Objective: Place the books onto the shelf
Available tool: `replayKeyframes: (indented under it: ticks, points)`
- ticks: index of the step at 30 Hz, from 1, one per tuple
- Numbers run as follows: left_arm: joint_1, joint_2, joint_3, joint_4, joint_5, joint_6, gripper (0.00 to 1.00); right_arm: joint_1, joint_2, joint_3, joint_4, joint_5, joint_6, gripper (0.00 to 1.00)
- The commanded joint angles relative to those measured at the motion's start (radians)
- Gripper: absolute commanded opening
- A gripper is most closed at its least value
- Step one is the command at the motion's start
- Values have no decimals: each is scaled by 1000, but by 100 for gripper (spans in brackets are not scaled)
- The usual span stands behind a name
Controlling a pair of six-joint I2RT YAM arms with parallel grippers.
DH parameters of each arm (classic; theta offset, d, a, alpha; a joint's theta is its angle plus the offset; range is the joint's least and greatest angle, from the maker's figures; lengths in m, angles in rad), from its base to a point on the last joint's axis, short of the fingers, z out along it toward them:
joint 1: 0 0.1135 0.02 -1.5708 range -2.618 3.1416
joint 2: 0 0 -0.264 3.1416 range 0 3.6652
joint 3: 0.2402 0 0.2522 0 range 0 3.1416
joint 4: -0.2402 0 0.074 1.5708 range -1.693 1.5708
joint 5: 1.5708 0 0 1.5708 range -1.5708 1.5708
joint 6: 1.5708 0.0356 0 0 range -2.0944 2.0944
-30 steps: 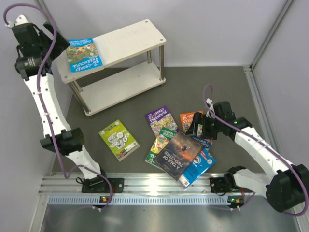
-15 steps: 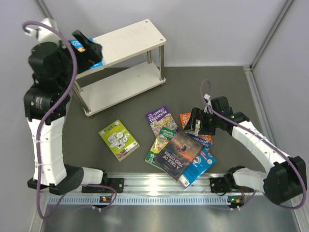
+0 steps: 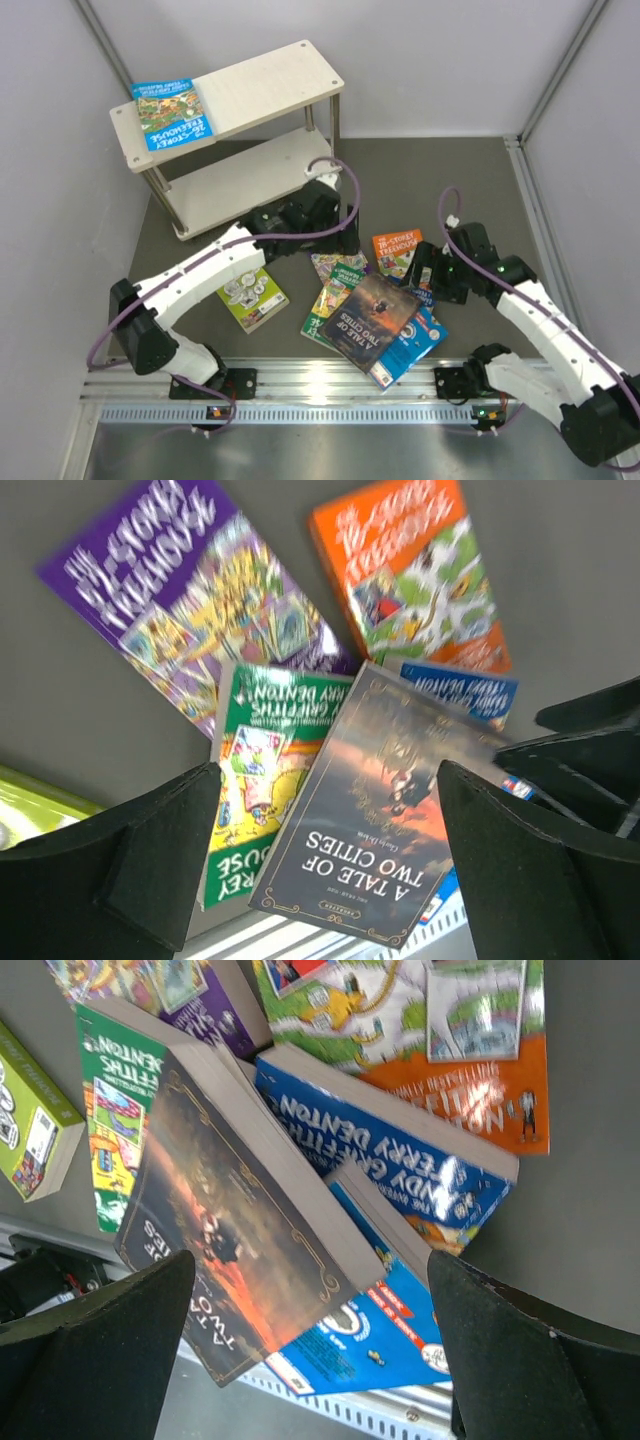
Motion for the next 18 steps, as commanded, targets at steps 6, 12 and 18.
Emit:
replayKeyframes:
  ticks: [6,12,18]
  points:
    - [-4,-27,-242,294,312,-67,94,80,-146,-155,5,-3,226,100]
    - [-25,34,-371,437,448,-114,94,118,-154,-316,202,-59,359,100]
    - [-27,56,-549,578,513,-183,93,147,-73,-326,355,-58,399,100]
